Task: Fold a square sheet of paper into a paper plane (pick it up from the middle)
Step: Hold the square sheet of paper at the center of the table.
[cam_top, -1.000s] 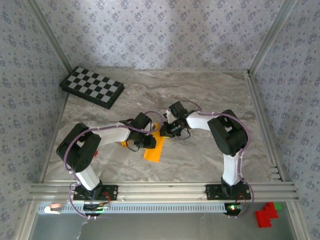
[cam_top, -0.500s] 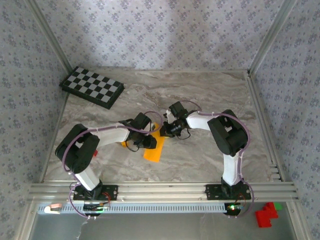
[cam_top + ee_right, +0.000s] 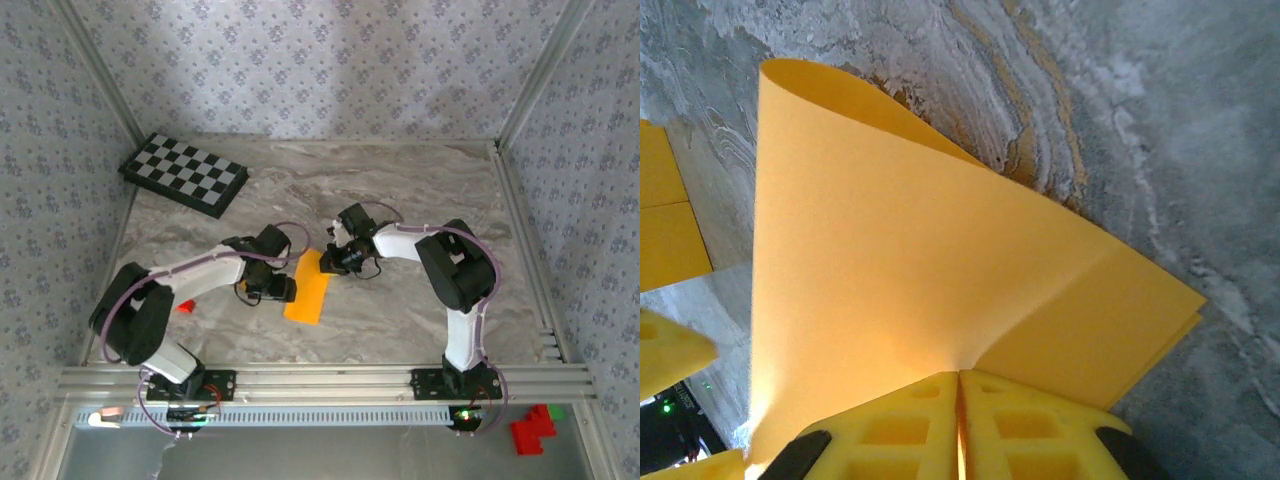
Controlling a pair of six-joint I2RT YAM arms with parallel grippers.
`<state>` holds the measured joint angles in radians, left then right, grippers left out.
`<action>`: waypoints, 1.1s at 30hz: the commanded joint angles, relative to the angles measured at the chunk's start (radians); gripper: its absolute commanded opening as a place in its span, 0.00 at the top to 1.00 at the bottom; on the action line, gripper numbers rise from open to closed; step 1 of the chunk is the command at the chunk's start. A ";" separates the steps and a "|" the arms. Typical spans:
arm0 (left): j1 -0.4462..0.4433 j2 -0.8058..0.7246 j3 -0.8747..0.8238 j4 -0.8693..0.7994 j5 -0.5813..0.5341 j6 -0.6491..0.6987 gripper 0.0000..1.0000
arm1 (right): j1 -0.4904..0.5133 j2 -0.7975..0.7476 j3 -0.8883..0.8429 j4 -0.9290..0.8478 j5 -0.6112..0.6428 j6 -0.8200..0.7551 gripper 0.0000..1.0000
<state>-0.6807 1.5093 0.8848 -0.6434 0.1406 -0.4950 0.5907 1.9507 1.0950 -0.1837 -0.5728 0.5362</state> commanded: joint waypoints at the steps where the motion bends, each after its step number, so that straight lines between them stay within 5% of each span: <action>1: 0.001 -0.091 0.037 -0.049 0.010 -0.024 0.37 | 0.003 0.079 -0.059 -0.086 0.145 0.004 0.89; 8: 0.000 -0.082 0.045 0.114 0.199 -0.063 0.55 | 0.003 0.082 -0.060 -0.081 0.145 0.005 0.89; 15: 0.011 0.024 0.094 0.190 0.253 -0.053 0.73 | 0.004 0.089 -0.060 -0.085 0.145 0.002 0.89; 33: 0.047 0.190 0.156 0.266 0.333 -0.051 0.75 | 0.003 0.103 -0.059 -0.085 0.149 -0.003 0.90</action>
<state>-0.6403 1.6844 1.0042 -0.3931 0.4389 -0.5507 0.5903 1.9514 1.0908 -0.1757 -0.5735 0.5358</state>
